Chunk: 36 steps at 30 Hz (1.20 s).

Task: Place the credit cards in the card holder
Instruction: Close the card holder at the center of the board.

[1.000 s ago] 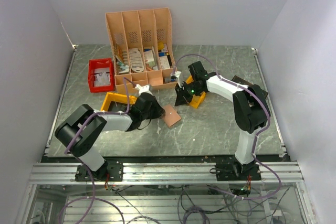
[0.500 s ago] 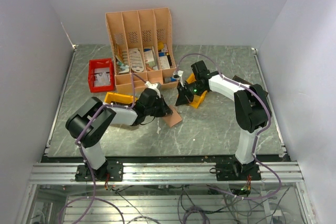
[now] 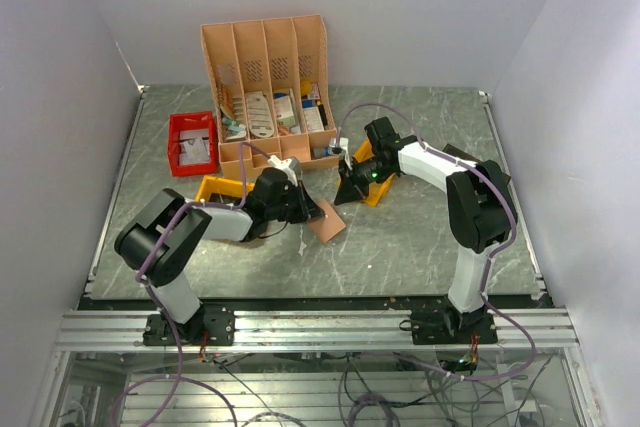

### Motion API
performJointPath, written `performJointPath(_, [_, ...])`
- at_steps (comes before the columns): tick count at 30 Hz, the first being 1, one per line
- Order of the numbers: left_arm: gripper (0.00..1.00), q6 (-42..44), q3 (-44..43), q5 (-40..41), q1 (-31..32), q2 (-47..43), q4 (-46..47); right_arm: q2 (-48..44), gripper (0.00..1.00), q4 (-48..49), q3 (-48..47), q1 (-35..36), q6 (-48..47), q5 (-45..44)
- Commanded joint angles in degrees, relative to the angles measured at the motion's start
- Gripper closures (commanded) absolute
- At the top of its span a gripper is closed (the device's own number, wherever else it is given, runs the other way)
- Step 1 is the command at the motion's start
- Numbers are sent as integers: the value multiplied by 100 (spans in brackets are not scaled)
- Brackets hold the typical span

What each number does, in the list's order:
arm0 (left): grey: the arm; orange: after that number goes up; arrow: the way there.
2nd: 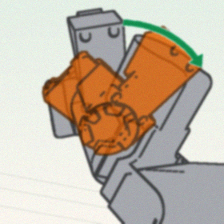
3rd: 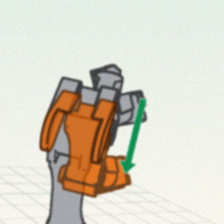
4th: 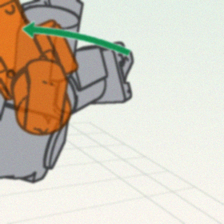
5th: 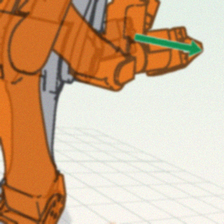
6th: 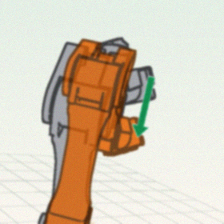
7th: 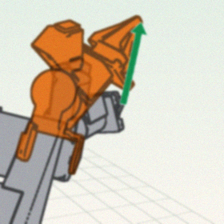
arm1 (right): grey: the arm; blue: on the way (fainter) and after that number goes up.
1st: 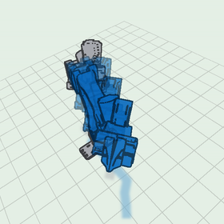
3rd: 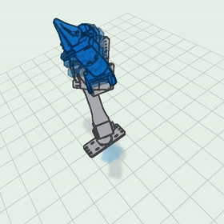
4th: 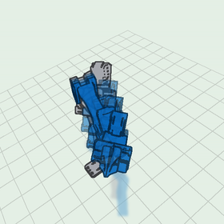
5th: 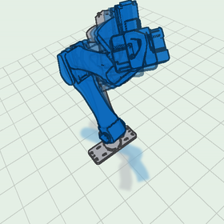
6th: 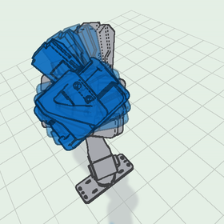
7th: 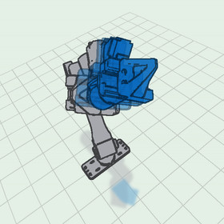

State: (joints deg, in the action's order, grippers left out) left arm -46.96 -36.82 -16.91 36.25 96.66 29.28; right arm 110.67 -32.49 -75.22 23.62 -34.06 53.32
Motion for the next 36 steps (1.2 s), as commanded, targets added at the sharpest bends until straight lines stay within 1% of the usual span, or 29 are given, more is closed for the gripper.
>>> performJointPath(1, [91, 202, -113, -148, -61, -36, -255, -122, 100, -282, -115, -28, -491, 363])
performJointPath(3, [93, 206, -115, -169, -75, 117, -260, -157, 100, -303, -95, -32, -589, 359])
performJointPath(11, [93, 163, -70, -278, -74, 677, -109, -302, 100, -264, 68, 65, -773, 46])
performJointPath(18, [93, 19, 156, -235, -108, 786, 132, -412, 100, -245, 253, 431, -1046, -528])
performJointPath(20, [93, -29, 209, -262, -122, 845, 254, -414, 100, -229, 288, 433, -1066, -599])
performJointPath(25, [93, -93, 286, -331, -144, 939, 450, -366, 100, -302, 349, 757, -1210, -832])
performJointPath(36, [93, -116, 367, -296, -179, 898, 490, -326, 100, -354, 409, 917, -1344, -1228])
